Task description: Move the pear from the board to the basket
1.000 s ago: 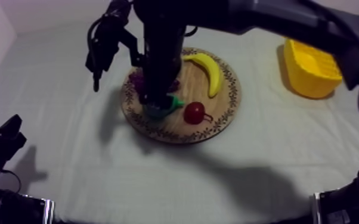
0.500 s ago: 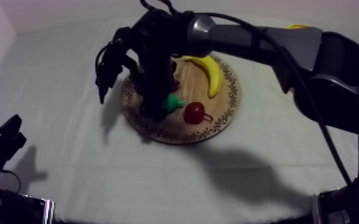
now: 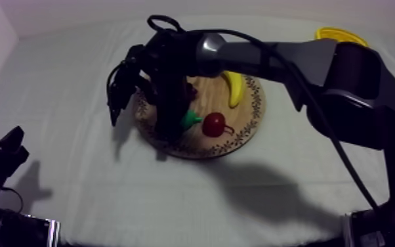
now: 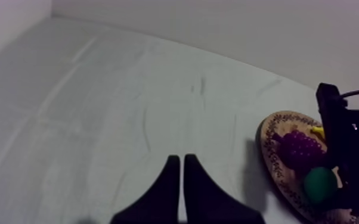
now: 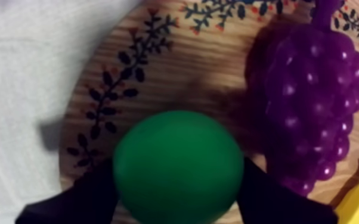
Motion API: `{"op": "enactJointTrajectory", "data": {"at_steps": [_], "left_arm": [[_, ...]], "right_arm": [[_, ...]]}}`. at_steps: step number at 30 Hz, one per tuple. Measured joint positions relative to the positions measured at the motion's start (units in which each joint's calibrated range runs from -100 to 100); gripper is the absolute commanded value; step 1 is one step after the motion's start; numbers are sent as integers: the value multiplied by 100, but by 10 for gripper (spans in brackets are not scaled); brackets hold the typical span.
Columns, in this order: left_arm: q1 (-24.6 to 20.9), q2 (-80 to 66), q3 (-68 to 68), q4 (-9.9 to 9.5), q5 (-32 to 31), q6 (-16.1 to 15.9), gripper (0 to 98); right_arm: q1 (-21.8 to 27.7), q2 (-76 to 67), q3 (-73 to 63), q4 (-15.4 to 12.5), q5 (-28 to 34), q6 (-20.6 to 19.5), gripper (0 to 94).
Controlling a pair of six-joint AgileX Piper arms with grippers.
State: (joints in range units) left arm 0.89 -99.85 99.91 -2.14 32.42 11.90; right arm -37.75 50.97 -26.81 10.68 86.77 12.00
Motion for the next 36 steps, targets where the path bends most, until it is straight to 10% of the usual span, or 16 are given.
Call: {"op": "enactJointTrajectory", "data": {"at_steps": [36], "left_arm": [[0,0,0,0,0,0,1]], "right_arm": [[133,-3042,913,487,738,-433,462]]}}
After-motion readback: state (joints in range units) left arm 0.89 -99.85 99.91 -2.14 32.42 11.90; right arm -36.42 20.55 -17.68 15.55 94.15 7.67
